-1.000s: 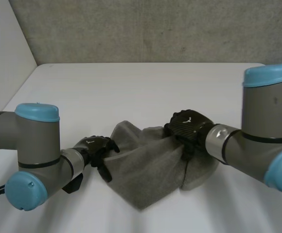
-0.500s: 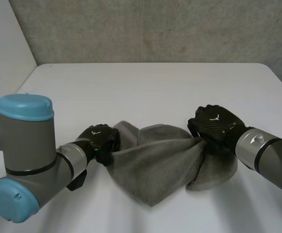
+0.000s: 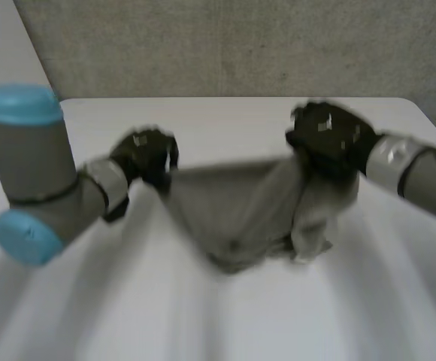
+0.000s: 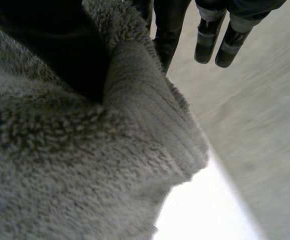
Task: Fold the towel.
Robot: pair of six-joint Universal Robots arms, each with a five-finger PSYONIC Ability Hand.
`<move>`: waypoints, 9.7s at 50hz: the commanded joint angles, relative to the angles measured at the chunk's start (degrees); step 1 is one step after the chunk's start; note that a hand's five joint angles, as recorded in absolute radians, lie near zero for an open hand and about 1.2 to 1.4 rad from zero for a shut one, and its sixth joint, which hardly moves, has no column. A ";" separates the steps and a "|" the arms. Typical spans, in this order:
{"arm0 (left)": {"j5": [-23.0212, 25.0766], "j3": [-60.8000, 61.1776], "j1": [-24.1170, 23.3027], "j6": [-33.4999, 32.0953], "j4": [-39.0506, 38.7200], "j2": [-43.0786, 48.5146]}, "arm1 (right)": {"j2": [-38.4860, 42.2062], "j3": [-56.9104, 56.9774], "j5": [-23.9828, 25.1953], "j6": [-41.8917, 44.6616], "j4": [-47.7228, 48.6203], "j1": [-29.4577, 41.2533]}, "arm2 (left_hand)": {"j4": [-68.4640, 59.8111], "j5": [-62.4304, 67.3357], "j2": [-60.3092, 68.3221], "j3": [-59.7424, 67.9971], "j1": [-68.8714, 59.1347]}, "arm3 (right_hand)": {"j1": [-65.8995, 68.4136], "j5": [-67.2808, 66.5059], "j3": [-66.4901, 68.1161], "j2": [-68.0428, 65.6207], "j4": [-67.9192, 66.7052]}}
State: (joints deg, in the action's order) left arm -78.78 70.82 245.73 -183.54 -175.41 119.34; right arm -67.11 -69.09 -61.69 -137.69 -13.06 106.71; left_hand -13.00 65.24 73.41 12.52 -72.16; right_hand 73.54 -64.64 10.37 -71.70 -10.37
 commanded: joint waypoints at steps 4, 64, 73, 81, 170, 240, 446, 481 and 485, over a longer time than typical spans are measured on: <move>0.46 -17.05 -0.68 2.29 -10.97 -6.88 | -4.65 18.77 -9.32 -10.37 26.55 1.49 | 3.00 4.76 6.59 -2.52 -7.84 | 6.46 -5.36 -0.37 -8.30 0.37; 5.21 32.80 0.35 -13.16 -14.26 -9.21 | 9.88 -8.10 2.72 -21.15 -4.58 -0.28 | 3.00 -53.08 -51.25 -2.52 50.00 | -58.41 59.51 -0.37 56.57 0.37; 5.56 30.61 3.43 -15.52 -13.91 -8.25 | 17.46 0.01 -4.05 -11.81 -6.97 1.40 | 3.00 -52.92 -51.08 -2.52 49.83 | -57.23 58.33 -0.37 55.39 0.37; 5.65 31.22 4.67 -19.48 -11.63 -6.14 | 19.39 2.38 -8.27 -9.88 -6.80 1.49 | 3.00 -52.75 -50.92 -2.52 49.67 | -55.05 56.14 -0.37 53.21 0.37; 4.95 21.90 6.25 -16.59 -14.09 2.21 | -3.11 -20.82 0.61 -25.70 8.49 -13.28 | 3.00 -32.39 -30.56 -2.52 29.31 | 6.46 -5.36 -0.37 -8.30 0.37; 10.84 20.41 11.88 -8.68 4.19 -20.81 | -9.72 -22.22 3.68 -0.29 -5.66 -13.10 | 3.00 4.76 6.59 -2.52 -7.84 | -9.80 10.90 -0.37 7.96 0.37; 4.33 27.09 4.23 -7.27 -3.63 -26.00 | -20.42 -27.94 10.37 8.67 -8.03 -22.51 | 3.00 4.76 6.59 -2.52 -7.84 | 6.46 -5.36 -0.37 -8.30 0.37; 4.31 0.67 5.81 -15.44 -28.94 -18.00 | -16.21 -4.56 -2.11 -20.16 16.84 -10.99 | 3.00 4.76 6.59 -2.52 -7.84 | 6.46 -5.36 -0.37 -8.30 0.37; 6.18 7.66 5.99 -15.62 -28.76 -18.00 | -17.08 -15.86 -0.45 -13.69 16.84 -13.27 | 3.00 4.76 6.59 -2.52 -7.84 | 6.46 -5.36 -0.37 -8.30 0.37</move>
State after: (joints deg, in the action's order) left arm -76.66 66.35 250.95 -198.91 -204.69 101.83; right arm -83.17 -71.25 -64.73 -158.06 3.93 95.77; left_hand -13.00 66.11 76.65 12.53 -73.24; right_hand 75.31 -67.76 10.37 -74.18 -10.37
